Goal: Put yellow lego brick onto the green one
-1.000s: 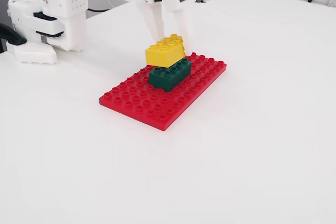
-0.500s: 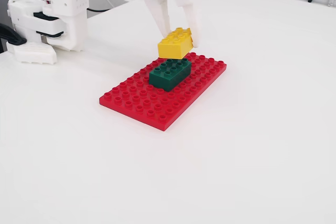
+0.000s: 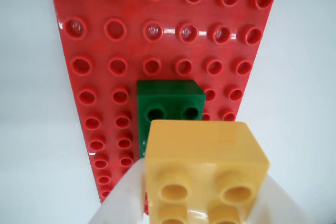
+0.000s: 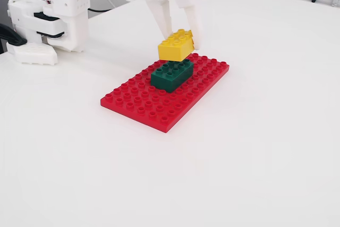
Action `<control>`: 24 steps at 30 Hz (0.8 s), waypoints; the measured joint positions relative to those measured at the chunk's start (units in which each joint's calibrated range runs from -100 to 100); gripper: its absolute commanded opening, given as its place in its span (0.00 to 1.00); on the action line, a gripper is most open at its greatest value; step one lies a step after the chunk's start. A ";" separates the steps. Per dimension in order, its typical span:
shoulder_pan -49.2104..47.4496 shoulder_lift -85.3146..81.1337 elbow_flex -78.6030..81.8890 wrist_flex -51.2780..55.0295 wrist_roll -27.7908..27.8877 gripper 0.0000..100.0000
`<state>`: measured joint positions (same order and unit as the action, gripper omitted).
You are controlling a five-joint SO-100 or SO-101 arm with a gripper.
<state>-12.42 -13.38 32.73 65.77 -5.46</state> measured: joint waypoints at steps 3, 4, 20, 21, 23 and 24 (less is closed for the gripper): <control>1.03 0.00 0.45 0.00 0.00 0.08; 0.81 0.00 0.54 0.00 0.00 0.08; -2.58 0.00 0.81 -1.21 -0.94 0.08; -2.29 0.00 1.08 -1.47 -0.94 0.08; -2.06 0.00 1.71 -1.64 -0.94 0.08; -2.21 0.00 1.80 -1.99 -0.94 0.08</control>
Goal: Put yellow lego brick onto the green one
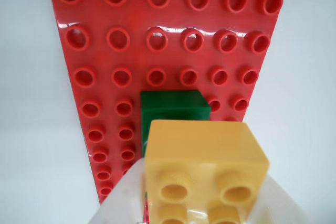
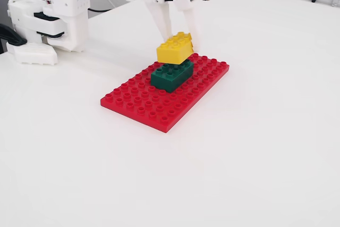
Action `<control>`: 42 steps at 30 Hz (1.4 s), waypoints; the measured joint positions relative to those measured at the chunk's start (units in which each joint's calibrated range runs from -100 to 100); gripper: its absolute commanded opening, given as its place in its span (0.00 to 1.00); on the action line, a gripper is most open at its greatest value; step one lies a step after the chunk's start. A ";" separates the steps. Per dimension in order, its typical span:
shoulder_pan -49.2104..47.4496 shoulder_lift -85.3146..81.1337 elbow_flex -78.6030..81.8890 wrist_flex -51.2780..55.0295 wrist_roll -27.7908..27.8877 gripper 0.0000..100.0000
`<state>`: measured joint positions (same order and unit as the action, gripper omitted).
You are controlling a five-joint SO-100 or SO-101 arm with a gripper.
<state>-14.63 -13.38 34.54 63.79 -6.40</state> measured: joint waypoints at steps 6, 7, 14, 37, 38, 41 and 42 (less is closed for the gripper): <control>1.11 0.17 2.07 -1.12 0.10 0.08; 1.11 0.17 2.25 -1.12 0.10 0.08; 1.99 0.17 2.34 -1.12 0.10 0.08; 1.70 0.08 6.31 -4.67 0.31 0.08; 1.70 0.08 6.31 -4.67 0.31 0.08; 1.70 0.08 6.31 -4.67 0.31 0.09; 1.70 0.08 6.31 -4.67 0.31 0.11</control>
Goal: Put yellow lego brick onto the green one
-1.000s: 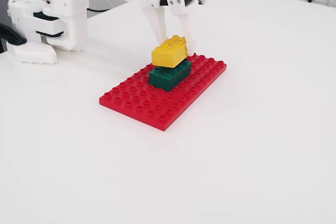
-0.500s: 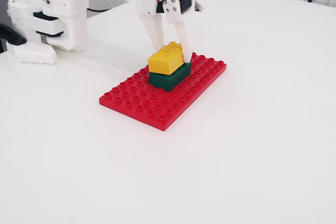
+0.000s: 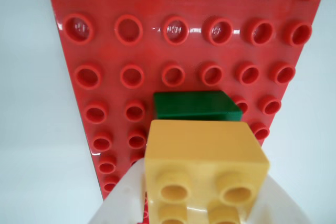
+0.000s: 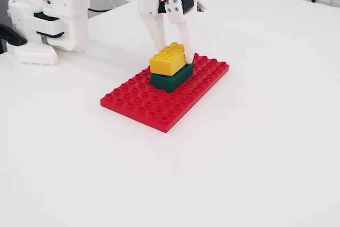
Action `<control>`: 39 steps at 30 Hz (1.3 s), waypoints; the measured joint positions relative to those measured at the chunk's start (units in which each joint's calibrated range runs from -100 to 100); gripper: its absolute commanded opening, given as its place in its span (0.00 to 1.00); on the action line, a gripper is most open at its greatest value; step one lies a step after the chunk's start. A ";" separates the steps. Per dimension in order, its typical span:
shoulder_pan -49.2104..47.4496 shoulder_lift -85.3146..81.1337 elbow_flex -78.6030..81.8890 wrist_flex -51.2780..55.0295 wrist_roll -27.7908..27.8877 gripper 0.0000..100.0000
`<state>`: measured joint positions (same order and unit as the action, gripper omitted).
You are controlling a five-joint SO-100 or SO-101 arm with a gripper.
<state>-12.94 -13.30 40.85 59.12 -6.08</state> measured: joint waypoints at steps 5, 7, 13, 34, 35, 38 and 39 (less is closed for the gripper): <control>0.00 0.00 0.18 0.00 0.00 0.19; 0.00 0.00 0.18 0.00 0.00 0.19; 0.07 0.00 0.36 0.00 0.52 0.20; -0.07 -8.27 -4.51 8.90 2.50 0.20; -0.07 -8.44 -4.78 8.90 2.65 0.20; -0.07 -8.53 -6.40 10.29 2.76 0.20; -0.07 -8.53 -7.57 10.98 2.96 0.20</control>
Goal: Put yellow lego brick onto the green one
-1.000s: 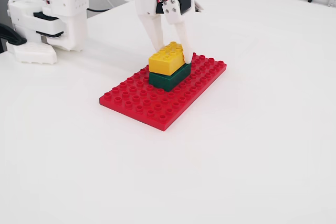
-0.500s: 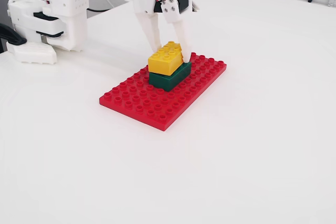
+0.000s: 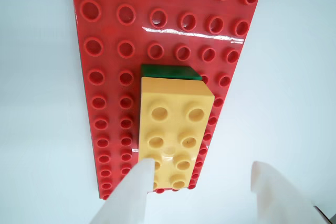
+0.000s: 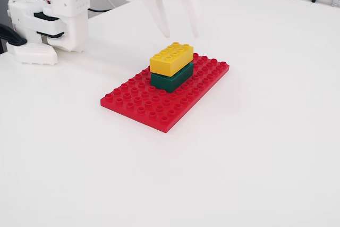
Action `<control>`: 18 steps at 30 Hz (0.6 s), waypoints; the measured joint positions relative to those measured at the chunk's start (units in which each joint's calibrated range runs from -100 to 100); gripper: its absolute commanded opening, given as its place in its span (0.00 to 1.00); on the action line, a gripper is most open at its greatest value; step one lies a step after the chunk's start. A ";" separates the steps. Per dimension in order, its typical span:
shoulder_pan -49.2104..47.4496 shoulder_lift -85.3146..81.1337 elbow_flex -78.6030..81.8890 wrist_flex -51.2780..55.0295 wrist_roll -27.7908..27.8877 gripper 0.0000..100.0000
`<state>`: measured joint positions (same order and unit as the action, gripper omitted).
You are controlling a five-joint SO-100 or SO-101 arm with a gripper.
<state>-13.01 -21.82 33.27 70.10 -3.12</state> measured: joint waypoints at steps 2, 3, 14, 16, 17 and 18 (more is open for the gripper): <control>0.00 0.00 -3.07 1.64 0.62 0.20; 0.00 0.00 -4.96 2.68 0.94 0.19; 0.00 -0.25 -30.39 22.30 4.73 0.02; 0.00 -0.25 -31.20 24.72 4.73 0.01; 0.00 -0.42 -31.29 25.76 4.63 0.01; 0.00 -0.42 -31.29 27.05 4.58 0.01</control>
<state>-13.01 -22.25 1.98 97.15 1.46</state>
